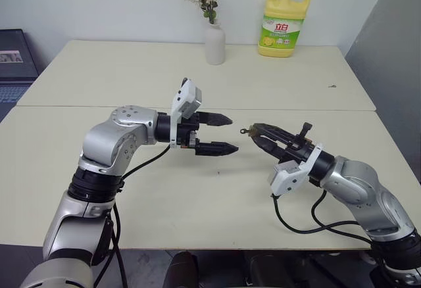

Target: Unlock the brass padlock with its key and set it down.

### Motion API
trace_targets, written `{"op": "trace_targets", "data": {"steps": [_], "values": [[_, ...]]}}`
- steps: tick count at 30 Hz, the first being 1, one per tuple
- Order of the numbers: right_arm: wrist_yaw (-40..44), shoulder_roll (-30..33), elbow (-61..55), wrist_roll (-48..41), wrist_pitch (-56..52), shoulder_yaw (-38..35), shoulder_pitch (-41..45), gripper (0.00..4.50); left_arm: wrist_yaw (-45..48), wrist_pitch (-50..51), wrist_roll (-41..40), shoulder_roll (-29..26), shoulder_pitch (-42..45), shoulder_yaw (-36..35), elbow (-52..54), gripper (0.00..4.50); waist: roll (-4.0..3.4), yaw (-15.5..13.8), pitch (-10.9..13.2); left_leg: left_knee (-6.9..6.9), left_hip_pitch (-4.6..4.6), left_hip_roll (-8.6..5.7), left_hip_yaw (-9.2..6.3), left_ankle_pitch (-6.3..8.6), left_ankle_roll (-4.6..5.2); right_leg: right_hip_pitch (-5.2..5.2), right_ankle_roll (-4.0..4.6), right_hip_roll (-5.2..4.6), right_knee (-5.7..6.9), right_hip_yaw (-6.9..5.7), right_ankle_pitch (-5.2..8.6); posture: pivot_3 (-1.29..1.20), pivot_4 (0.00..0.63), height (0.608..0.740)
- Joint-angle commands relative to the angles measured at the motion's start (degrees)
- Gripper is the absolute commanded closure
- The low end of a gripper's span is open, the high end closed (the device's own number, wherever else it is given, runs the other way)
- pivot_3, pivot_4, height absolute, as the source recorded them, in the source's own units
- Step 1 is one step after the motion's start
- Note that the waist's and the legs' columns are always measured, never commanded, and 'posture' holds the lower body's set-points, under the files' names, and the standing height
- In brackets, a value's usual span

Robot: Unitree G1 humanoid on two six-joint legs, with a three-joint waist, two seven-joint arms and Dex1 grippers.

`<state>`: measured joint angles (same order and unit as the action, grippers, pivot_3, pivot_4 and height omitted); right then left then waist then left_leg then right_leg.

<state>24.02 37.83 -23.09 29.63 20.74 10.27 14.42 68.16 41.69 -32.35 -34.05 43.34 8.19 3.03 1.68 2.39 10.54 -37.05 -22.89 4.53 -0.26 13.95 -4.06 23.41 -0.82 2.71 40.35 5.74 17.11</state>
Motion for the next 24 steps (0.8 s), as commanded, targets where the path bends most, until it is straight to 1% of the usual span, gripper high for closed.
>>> {"op": "trace_targets", "data": {"steps": [1, 4, 7, 19, 20, 24], "values": [[0.37, -0.59, -0.85, -0.84, 0.61, -0.58, 1.15, 3.56, -0.05, -0.17, 0.04, 0.68, 1.69, -0.06, -0.07, 0.00, 0.00, 0.00, 0.00, 0.00, 0.00, 0.00, 0.00, 0.00, 0.00, 0.00, 0.00, 0.00, 0.00, 0.00, 0.00, 0.00, 0.150, 0.740], [0.80, -1.01, -0.59, -0.82, 0.49, -0.58, 1.21, 3.56, -0.03, -0.14, 0.01, 1.05, 1.98, -0.24, -0.50, 0.00, 0.00, -0.01, 0.00, -0.01, 0.00, 0.00, 0.00, 0.00, 0.00, 0.00, 0.00, 0.00, 0.03, 0.00, 0.00, 0.00, 0.150, 0.740], [1.07, -1.35, -0.36, -0.90, 0.30, -0.72, 1.11, 3.56, 0.20, -0.64, 0.21, 1.37, 2.73, -0.45, -1.80, 0.56, 0.00, -0.06, 0.00, -0.02, 0.00, 0.00, -0.01, 0.00, 0.00, 0.00, 0.00, 0.00, 0.05, 0.00, 0.00, 0.00, 0.150, 0.740], [2.34, -2.14, -0.67, -1.47, 0.38, -0.79, 1.15, 3.56, 1.19, -1.28, 0.52, 3.20, 3.59, 0.66, -2.74, 4.35, 0.00, -0.09, 0.00, -0.04, 0.02, -0.01, -0.01, 0.00, 0.00, 0.00, 0.00, 0.00, 0.09, 0.00, 0.00, 0.00, 0.150, 0.740], [2.40, -2.18, -0.69, -1.50, 0.40, -0.78, 1.19, 3.56, 1.34, -1.53, 0.71, 3.23, 3.59, 0.75, -2.78, 4.50, 0.00, -0.08, 0.00, -0.04, 0.02, -0.01, -0.01, 0.00, 0.00, 0.00, 0.00, 0.00, 0.10, 0.00, 0.00, 0.00, 0.150, 0.740], [2.62, -2.30, -0.65, -1.65, 0.36, -0.73, 1.33, 3.56, 1.84, -1.59, 0.93, 3.27, 3.55, 0.78, -2.78, 4.50, 0.00, -0.09, 0.00, -0.04, 0.03, -0.01, -0.01, 0.00, 0.00, 0.00, 0.00, 0.00, 0.13, 0.00, 0.00, 0.00, 0.150, 0.740]]}}
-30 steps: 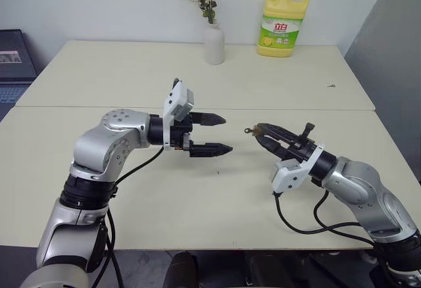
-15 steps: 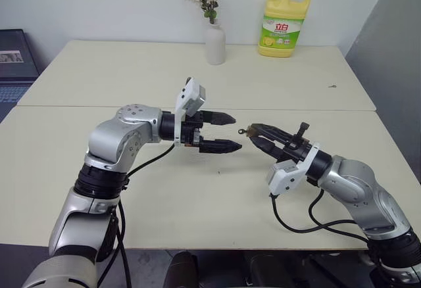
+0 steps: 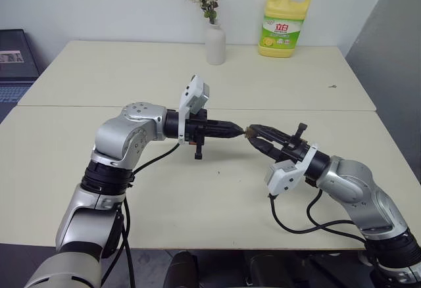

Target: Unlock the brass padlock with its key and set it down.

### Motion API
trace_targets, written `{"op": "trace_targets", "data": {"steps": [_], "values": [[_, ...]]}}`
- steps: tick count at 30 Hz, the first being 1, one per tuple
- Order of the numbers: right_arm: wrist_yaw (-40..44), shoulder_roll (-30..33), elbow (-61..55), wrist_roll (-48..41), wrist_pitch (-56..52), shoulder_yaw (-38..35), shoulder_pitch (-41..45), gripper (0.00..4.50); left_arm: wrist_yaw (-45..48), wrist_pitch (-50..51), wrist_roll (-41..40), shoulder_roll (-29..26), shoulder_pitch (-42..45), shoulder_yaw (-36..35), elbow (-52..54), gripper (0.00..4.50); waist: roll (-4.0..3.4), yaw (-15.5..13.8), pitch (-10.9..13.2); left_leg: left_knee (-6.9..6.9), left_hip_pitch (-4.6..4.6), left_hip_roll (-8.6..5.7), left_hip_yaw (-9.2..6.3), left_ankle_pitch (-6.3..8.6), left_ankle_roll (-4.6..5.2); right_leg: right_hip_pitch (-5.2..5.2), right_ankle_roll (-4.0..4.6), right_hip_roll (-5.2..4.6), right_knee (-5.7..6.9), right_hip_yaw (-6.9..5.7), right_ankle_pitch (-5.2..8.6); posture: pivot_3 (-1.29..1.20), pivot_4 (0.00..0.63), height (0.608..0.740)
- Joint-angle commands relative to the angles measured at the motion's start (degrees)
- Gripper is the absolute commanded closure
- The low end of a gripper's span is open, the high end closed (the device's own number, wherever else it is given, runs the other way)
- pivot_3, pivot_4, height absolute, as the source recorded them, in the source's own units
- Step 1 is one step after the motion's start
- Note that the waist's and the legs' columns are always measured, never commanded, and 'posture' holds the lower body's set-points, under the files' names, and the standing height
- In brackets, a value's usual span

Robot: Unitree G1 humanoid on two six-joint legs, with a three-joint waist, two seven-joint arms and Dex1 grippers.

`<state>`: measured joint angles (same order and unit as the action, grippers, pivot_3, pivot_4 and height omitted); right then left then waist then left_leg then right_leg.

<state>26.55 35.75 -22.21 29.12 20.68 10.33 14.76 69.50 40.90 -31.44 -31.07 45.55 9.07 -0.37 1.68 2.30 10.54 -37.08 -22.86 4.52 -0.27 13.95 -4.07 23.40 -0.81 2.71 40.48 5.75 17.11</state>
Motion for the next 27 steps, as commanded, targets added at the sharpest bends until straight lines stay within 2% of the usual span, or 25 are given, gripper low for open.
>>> {"op": "trace_targets", "data": {"steps": [1, 13, 21, 27], "values": [[0.14, -0.28, -1.46, -1.21, 0.37, -0.80, 1.08, 3.56, 0.70, -0.86, 0.15, 0.11, 1.20, -0.01, 0.68, 4.50, 0.00, 0.00, 0.00, 0.00, 0.00, 0.00, 0.00, 0.00, 0.00, 0.00, 0.00, 0.00, 0.00, 0.00, 0.00, 0.00, 0.150, 0.740], [0.23, -1.22, -0.51, -1.95, 0.41, -0.93, 1.96, 3.56, 2.65, -3.22, 1.33, -0.77, 0.03, 0.48, 1.68, 4.50, 0.00, 0.00, 0.00, -0.01, 0.02, 0.00, 0.00, 0.00, 0.00, 0.00, 0.00, 0.00, 0.04, 0.00, 0.00, 0.00, 0.150, 0.740], [1.37, -3.70, -0.66, -5.20, -3.01, -1.57, 2.13, 3.56, 6.25, -17.29, 7.16, -1.33, -2.08, 2.08, 1.78, 4.50, 0.00, -0.04, 0.00, -0.01, 0.03, 0.00, 0.00, 0.00, 0.00, 0.00, 0.01, 0.00, 0.07, 0.00, 0.00, 0.00, 0.150, 0.740], [1.72, -3.97, -0.74, -5.70, -3.33, -1.60, 2.39, 3.56, 6.30, -24.16, 9.03, -0.09, -2.77, 1.91, 1.58, 4.50, 0.00, -0.04, 0.00, -0.01, 0.03, -0.01, 0.00, 0.00, 0.00, 0.00, 0.01, 0.00, 0.07, 0.00, 0.01, 0.00, 0.150, 0.740]]}}
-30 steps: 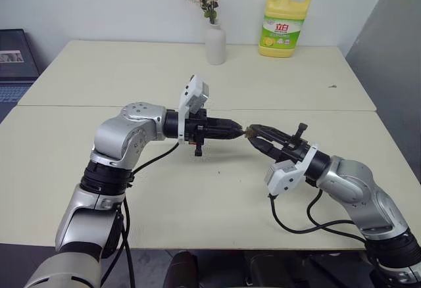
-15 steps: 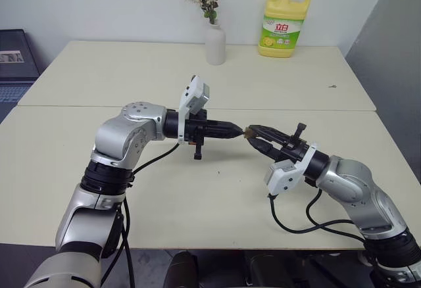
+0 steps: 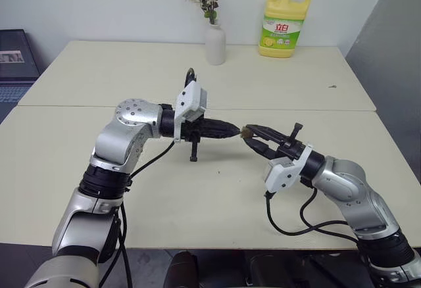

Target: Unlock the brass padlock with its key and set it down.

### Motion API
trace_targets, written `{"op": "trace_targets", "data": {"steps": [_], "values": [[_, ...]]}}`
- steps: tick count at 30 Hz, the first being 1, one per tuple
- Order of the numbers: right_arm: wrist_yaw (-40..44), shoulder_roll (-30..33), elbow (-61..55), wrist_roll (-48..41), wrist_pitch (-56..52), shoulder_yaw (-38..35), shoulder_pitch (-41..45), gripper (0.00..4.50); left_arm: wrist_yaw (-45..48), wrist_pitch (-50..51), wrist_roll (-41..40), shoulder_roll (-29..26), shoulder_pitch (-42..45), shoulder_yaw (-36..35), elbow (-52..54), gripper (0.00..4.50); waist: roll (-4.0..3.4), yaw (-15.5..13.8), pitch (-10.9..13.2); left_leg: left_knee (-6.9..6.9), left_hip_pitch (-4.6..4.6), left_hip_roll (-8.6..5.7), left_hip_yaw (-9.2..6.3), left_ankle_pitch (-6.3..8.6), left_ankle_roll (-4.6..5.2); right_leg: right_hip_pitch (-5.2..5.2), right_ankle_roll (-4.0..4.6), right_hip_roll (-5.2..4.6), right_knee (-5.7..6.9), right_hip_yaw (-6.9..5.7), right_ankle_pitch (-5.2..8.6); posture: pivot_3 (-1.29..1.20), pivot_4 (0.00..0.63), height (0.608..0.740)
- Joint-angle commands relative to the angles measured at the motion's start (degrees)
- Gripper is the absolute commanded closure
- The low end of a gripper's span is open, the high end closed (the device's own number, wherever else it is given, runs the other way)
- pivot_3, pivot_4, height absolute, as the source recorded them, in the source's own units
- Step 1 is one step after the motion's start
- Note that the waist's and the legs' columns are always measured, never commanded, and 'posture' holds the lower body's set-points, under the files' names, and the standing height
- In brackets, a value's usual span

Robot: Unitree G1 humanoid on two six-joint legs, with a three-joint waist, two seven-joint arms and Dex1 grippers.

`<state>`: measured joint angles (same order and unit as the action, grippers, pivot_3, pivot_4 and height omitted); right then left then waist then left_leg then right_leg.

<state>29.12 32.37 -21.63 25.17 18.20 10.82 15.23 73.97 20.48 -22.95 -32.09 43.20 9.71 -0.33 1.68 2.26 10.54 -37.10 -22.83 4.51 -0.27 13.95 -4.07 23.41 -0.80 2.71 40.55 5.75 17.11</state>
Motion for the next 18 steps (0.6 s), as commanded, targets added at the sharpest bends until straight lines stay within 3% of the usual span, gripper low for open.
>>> {"op": "trace_targets", "data": {"steps": [1, 10, 18], "values": [[-0.83, -0.61, -1.32, -1.82, -0.85, -2.07, 1.95, 3.56, 1.83, -5.58, 1.04, 1.29, -0.47, 1.24, 1.44, 4.50, 0.00, -0.01, 0.00, 0.00, 0.00, 0.00, 0.00, 0.00, 0.00, 0.00, 0.00, 0.00, 0.00, 0.00, 0.00, 0.00, 0.150, 0.740], [-0.95, -0.55, -1.36, -2.07, -0.92, -1.95, 1.99, 3.56, 1.98, -19.95, 6.23, 3.23, -0.42, 1.73, -1.05, 4.50, 0.00, -0.03, 0.00, 0.00, 0.00, 0.00, 0.00, 0.00, 0.00, 0.00, 0.00, 0.00, 0.00, 0.00, 0.00, 0.00, 0.150, 0.740], [-1.06, -0.61, -1.43, -2.15, -1.17, -2.02, 1.92, 3.56, 1.70, -22.86, 6.62, 4.20, -0.54, 1.38, -2.98, 4.50, 0.00, -0.02, 0.00, 0.00, 0.00, -0.01, 0.01, 0.00, 0.01, 0.00, 0.00, 0.00, 0.00, 0.00, 0.00, 0.00, 0.150, 0.740]]}}
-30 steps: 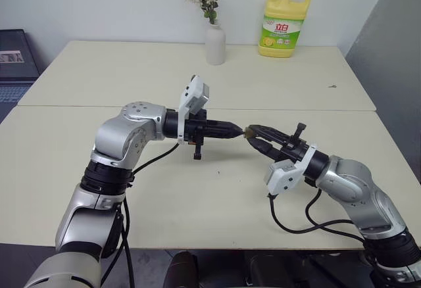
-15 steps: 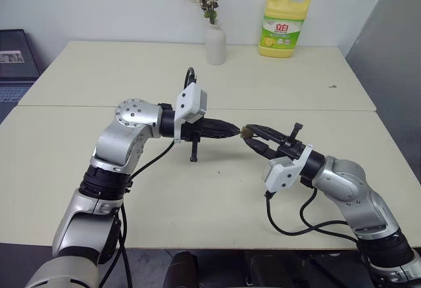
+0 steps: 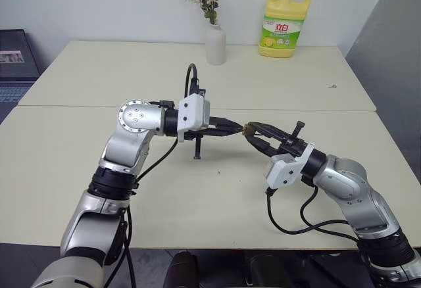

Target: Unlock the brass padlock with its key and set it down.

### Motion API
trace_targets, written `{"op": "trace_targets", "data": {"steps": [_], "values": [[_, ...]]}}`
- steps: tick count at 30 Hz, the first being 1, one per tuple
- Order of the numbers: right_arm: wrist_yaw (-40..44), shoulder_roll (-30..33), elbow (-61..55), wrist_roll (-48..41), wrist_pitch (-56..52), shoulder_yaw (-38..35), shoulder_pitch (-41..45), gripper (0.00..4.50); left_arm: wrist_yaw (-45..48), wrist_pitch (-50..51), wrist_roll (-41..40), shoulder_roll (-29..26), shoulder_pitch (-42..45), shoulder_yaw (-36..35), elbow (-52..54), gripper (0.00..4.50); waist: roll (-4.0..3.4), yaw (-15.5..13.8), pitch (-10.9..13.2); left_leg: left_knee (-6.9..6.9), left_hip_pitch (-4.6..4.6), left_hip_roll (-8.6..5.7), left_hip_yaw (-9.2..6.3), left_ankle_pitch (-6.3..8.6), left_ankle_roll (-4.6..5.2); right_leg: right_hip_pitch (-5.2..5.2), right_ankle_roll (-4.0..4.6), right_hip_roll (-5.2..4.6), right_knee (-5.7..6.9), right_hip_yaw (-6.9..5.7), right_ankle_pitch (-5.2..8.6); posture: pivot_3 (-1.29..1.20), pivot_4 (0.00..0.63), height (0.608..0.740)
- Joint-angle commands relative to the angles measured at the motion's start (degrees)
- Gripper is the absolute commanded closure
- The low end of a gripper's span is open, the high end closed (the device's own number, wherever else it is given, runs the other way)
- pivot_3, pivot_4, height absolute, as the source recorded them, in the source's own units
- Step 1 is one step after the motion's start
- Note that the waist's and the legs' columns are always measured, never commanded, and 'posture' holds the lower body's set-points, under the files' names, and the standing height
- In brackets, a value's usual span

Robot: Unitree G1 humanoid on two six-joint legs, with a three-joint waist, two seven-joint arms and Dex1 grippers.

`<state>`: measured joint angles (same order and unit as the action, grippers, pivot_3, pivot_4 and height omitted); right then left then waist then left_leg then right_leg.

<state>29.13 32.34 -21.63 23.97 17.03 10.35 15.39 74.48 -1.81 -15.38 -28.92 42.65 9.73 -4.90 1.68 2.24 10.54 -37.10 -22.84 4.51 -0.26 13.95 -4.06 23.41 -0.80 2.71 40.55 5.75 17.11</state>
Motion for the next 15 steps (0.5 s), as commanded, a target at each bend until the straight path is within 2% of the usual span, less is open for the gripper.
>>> {"op": "trace_targets", "data": {"steps": [1, 3, 6, 10, 15], "values": [[-1.08, -0.59, -1.44, -0.97, -0.03, -1.55, 1.75, 3.56, 1.00, 0.32, -1.31, 1.11, -0.04, 1.27, 1.61, 4.50, 0.00, 0.00, 0.00, 0.00, 0.00, 0.00, 0.00, 0.00, 0.00, 0.00, 0.00, 0.00, 0.00, 0.00, 0.00, 0.00, 0.150, 0.740], [-1.10, -0.70, -1.34, -0.89, -0.11, -1.42, 1.91, 3.56, 1.05, 5.12, -3.36, 0.81, -0.41, 0.75, 1.81, 4.50, 0.00, 0.01, 0.00, 0.00, 0.00, 0.00, 0.00, 0.00, 0.00, 0.00, 0.00, 0.00, 0.00, 0.00, 0.00, 0.00, 0.150, 0.740], [-1.12, -0.77, -1.25, -0.84, -0.15, -1.37, 1.96, 3.56, 0.17, 10.05, -4.30, 0.43, -0.16, 0.44, 1.75, 3.93, 0.00, 0.04, 0.00, 0.00, 0.00, 0.00, 0.00, 0.00, 0.00, 0.00, 0.00, 0.00, 0.02, 0.00, 0.00, 0.00, 0.150, 0.740], [-1.06, -0.69, -1.20, -0.86, -0.19, -1.32, 1.95, 3.56, -0.99, 18.17, -5.79, -0.01, 0.89, -0.18, 1.76, 2.72, 0.00, 0.05, 0.00, 0.00, 0.01, 0.00, -0.01, 0.00, 0.00, 0.00, 0.00, 0.00, 0.03, -0.01, 0.00, 0.00, 0.150, 0.740], [-1.12, -0.66, -1.19, -0.78, -0.18, -1.36, 1.84, 3.56, -4.08, 34.86, -10.49, -0.44, 2.46, -1.20, 5.50, 1.20, 0.00, 0.06, 0.00, 0.00, 0.01, 0.00, -0.04, 0.00, 0.00, 0.00, -0.01, 0.01, 0.05, -0.01, 0.01, 0.00, 0.150, 0.740]]}}
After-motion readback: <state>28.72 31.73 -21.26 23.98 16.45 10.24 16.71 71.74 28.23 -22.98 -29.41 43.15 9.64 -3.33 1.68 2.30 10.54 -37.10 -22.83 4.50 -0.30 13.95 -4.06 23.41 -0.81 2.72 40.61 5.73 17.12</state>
